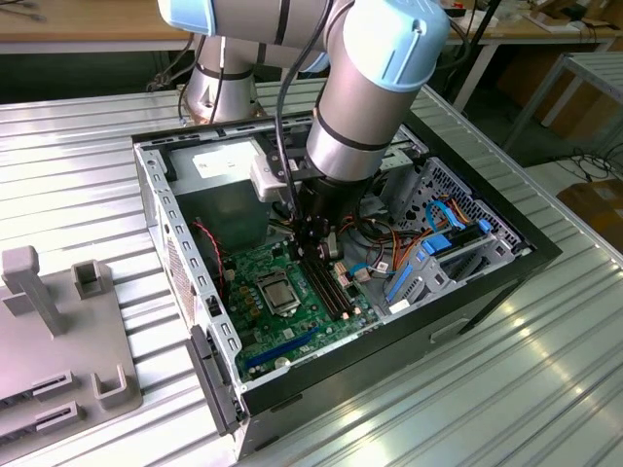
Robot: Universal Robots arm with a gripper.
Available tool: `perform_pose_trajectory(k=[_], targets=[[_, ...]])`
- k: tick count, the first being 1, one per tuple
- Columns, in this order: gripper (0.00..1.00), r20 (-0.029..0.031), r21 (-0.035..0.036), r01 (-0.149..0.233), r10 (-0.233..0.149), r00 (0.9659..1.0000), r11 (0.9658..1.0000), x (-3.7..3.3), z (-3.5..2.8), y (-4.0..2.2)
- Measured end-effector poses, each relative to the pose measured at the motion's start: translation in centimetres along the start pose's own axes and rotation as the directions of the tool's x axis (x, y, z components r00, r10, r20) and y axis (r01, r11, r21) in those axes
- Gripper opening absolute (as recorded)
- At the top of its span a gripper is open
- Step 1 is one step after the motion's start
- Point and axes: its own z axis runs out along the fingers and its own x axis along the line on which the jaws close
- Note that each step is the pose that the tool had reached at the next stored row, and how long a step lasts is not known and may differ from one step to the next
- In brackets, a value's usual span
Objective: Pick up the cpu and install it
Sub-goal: 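Install the first cpu locking lever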
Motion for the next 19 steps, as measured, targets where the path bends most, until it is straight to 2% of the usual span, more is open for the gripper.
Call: perform_pose_trajectory(k=[4, 8, 19], targets=[[0.11, -0.0032, -0.001, 0.023, -0.023, 0.9997, 0.9997, 0.05, 0.05, -0.01], [0.11, -0.0036, -0.0015, 0.033, -0.033, 0.9995, 0.9995, 0.1, 0.12, -0.02], [0.11, -0.0037, -0.0016, 0.035, -0.035, 0.9994, 0.9994, 0.13, 0.28, -0.02]])
